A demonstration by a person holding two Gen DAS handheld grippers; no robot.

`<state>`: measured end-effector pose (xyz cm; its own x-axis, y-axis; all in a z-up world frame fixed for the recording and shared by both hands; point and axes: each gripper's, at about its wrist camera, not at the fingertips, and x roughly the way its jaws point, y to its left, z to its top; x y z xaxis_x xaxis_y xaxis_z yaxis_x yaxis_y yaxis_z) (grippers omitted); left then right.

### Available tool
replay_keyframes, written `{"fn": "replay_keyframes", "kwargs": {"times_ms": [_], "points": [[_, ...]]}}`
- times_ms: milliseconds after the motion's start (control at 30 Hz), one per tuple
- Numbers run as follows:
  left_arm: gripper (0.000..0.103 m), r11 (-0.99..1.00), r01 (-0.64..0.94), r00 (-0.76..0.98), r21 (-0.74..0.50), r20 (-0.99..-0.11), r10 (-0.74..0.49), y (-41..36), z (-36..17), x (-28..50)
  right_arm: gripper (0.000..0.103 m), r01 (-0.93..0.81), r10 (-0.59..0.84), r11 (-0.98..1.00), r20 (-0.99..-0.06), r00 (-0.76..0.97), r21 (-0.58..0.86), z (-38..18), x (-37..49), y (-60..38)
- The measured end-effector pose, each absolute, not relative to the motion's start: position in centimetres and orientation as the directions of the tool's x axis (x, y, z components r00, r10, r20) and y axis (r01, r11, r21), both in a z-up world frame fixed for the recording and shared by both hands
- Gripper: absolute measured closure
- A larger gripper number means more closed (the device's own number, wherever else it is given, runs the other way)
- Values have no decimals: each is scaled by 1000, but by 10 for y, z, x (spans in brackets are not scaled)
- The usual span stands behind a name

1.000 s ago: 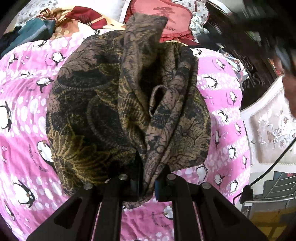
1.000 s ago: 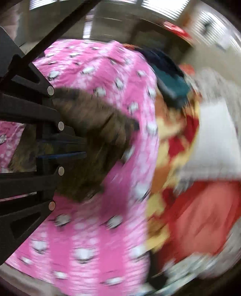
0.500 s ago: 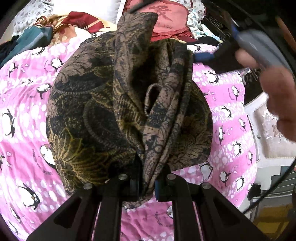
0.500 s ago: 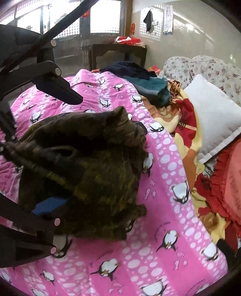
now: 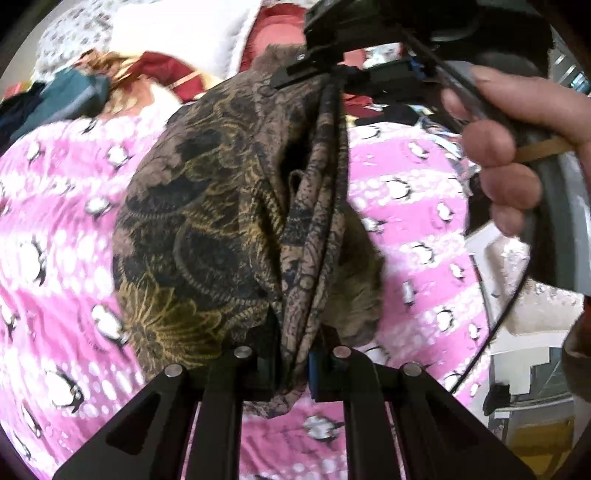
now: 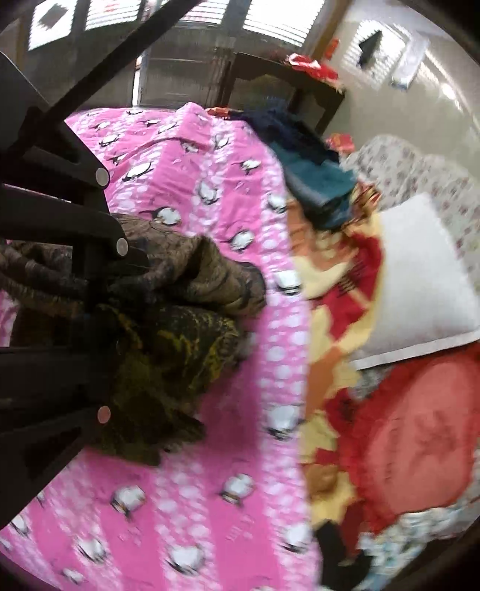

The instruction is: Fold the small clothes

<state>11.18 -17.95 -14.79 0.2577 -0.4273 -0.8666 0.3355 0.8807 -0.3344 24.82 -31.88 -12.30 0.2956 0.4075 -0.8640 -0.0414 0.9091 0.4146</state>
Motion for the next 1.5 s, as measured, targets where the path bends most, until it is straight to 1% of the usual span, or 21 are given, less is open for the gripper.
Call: {"fn": "replay_keyframes", "kwargs": {"times_ms": [133,167,267,333,400,500,567,633,667,767,867,933,967,1000,1033,1067,1100,1133,1200,1300,1500], "points": [[92,870,378,222,-316,-882,-416,-216,-164,111,90,-25,318,946,-910,266,323,-144,255,-339],[91,868,381,200,-319,-888,-414,-223,-171,111,90,-27,257,965,-932,257,259,-157,256,-343],[85,855,392,139,-339,-897,-420,-237,-184,108,90,17,223,973,-956,190,231,-200,258,-357],[65,834,408,107,-371,-888,-448,-237,-179,104,86,51,224,970,-957,185,237,-210,256,-370],[47,797,437,85,-417,-863,-499,-229,-164,99,69,96,213,966,-949,231,240,-200,247,-386],[38,763,472,63,-441,-847,-529,-205,-140,93,68,164,204,952,-937,282,257,-174,228,-412],[36,775,472,91,-420,-851,-517,-179,-127,94,67,185,251,930,-917,309,317,-157,210,-420],[33,818,438,158,-372,-864,-478,-149,-119,104,61,153,330,906,-887,323,394,-145,191,-413],[32,838,420,187,-347,-871,-455,-138,-119,109,57,130,367,895,-872,325,426,-142,184,-406],[32,899,343,241,-273,-899,-365,-116,-133,125,57,50,496,844,-814,301,533,-149,165,-372],[32,922,281,227,-266,-915,-333,-104,-162,139,57,-17,517,848,-818,252,530,-165,157,-339],[32,936,264,200,-234,-936,-290,-106,-184,143,59,-38,450,891,-866,219,453,-177,148,-332],[32,938,258,172,-232,-944,-281,-107,-195,145,60,-39,353,935,-911,214,353,-183,141,-335],[32,940,250,152,-234,-949,-276,-107,-202,144,68,-35,298,954,-932,207,297,-190,136,-339],[32,941,243,135,-235,-953,-273,-106,-208,142,71,-12,244,969,-951,190,246,-198,129,-350],[32,941,244,127,-236,-954,-272,-105,-210,139,69,35,236,969,-955,181,246,-203,124,-364],[32,940,246,135,-237,-952,-275,-102,-208,136,53,71,244,963,-952,184,260,-205,121,-374],[32,939,248,150,-237,-948,-279,-99,-204,135,50,105,228,963,-956,187,250,-203,118,-384],[32,938,239,176,-250,-939,-295,-91,-196,134,50,151,223,955,-952,208,257,-194,111,-398],[31,937,216,197,-273,-928,-316,-83,-186,135,50,214,348,883,-887,303,419,-178,109,-414],[30,945,207,207,-253,-933,-295,-87,-193,148,50,160,317,907,-882,349,390,-178,172,-388]]}}
